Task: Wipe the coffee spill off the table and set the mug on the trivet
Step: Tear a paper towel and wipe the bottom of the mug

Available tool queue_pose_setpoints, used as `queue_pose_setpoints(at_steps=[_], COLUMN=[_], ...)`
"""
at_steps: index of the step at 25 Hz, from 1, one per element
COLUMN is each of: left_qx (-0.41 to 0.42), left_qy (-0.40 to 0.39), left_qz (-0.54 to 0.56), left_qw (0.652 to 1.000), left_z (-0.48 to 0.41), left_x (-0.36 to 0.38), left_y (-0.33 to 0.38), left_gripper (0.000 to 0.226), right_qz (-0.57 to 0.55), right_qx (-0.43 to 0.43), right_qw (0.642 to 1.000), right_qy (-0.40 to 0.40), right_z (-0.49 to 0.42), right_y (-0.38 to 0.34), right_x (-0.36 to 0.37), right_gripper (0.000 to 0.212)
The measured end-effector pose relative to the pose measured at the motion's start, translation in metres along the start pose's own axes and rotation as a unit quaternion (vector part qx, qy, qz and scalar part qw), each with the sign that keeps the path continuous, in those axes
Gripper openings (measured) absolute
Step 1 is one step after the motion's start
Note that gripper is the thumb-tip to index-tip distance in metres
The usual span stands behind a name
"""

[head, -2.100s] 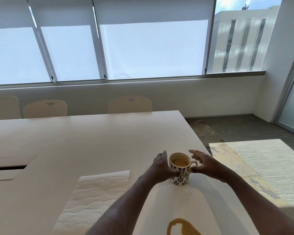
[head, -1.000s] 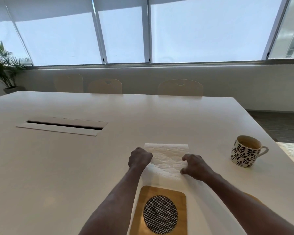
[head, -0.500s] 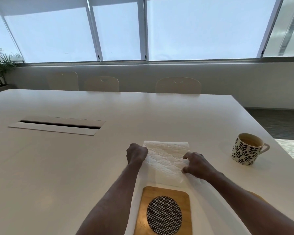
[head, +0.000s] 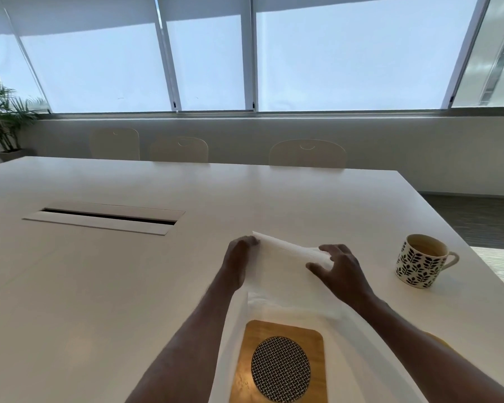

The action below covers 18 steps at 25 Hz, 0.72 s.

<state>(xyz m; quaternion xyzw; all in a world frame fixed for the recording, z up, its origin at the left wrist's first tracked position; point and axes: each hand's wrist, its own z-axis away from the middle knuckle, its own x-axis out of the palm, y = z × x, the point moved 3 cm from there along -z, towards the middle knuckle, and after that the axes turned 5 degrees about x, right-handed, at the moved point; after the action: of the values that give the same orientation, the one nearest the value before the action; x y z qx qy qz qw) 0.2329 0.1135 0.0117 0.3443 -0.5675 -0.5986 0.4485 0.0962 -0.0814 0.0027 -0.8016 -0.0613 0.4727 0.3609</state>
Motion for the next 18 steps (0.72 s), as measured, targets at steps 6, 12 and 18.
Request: queue_pose_setpoints(at_steps=[6,12,18], left_qx=[0.062,0.174,0.282], left_qy=[-0.107,-0.184,-0.144], left_qz=[0.007,-0.009,-0.134], left_qw=[0.992,0.967,0.939], left_z=[0.019,0.037,0.046], left_x=[0.026,0.051,0.077], left_y=[0.033,0.058,0.066], left_gripper=[0.030,0.017,0.027], right_qz=[0.093,0.065,0.152], right_qx=[-0.191,-0.195,-0.169], right_qw=[0.974,0.974,0.974], right_qy=[-0.079,-0.091,0.019], right_z=[-0.009,-0.014,-0.003], right_y=[-0.034,-0.042,-0.027], right_x=[-0.028,-0.063,-0.096], right_gripper=[0.096,0.029,0.033])
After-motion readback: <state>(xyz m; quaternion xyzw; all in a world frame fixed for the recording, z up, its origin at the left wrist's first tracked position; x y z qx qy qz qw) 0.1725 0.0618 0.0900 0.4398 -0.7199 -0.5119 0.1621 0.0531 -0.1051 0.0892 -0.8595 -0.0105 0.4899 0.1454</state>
